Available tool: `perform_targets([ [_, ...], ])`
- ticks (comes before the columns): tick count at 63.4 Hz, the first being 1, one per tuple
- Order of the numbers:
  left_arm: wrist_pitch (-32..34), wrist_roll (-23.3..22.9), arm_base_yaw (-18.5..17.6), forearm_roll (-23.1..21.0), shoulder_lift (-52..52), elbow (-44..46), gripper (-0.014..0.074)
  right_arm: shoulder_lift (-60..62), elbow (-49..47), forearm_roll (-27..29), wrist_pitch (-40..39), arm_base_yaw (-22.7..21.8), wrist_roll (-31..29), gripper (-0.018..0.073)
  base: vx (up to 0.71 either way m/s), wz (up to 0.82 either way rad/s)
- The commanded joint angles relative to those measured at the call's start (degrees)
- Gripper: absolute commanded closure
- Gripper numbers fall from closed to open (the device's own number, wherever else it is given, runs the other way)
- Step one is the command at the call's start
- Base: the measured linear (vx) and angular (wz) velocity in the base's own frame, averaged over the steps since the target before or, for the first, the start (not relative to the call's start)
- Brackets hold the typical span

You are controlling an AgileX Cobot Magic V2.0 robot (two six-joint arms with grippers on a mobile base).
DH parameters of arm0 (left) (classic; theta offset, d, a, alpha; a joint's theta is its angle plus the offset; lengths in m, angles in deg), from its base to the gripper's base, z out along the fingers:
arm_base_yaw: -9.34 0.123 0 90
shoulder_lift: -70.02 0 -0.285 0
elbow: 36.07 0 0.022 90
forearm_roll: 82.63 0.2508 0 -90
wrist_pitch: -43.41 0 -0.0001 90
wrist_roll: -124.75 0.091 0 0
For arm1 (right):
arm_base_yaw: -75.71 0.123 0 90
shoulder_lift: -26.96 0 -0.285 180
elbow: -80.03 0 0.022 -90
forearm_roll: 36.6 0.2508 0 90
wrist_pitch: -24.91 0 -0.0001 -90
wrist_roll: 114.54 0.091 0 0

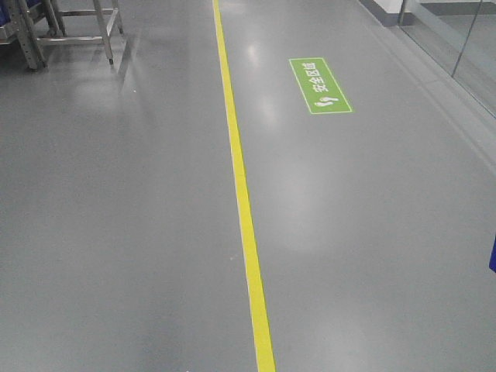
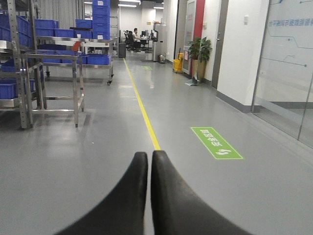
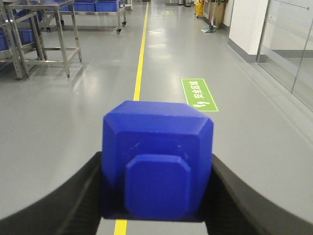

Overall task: Pour parts from conveyor to right shelf
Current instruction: 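Drive along the yellow-lined aisle holding the block in the right gripper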

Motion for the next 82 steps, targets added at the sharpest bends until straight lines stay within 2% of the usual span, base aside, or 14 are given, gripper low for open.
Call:
perform_targets([
  [1,4.4,-0.5,-0.2,-0.2,0.7,-1.8,0.0602,-0.7,-1.5,0.0,-4.5,-0.1,-0.2,0.0567,0.36,0.12],
  [48,4.4,-0.5,-0.2,-0.2,0.7,-1.8,0.0602,-0.7,-1.5,0.0,-4.5,-0.1,-0.2,0.0567,0.43,0.14],
  [82,4.4,-0.5,-0.2,-0.2,0.7,-1.8,0.0602,-0.7,-1.5,0.0,-4.5,-0.1,-0.2,0.0567,0.59,-0.02],
])
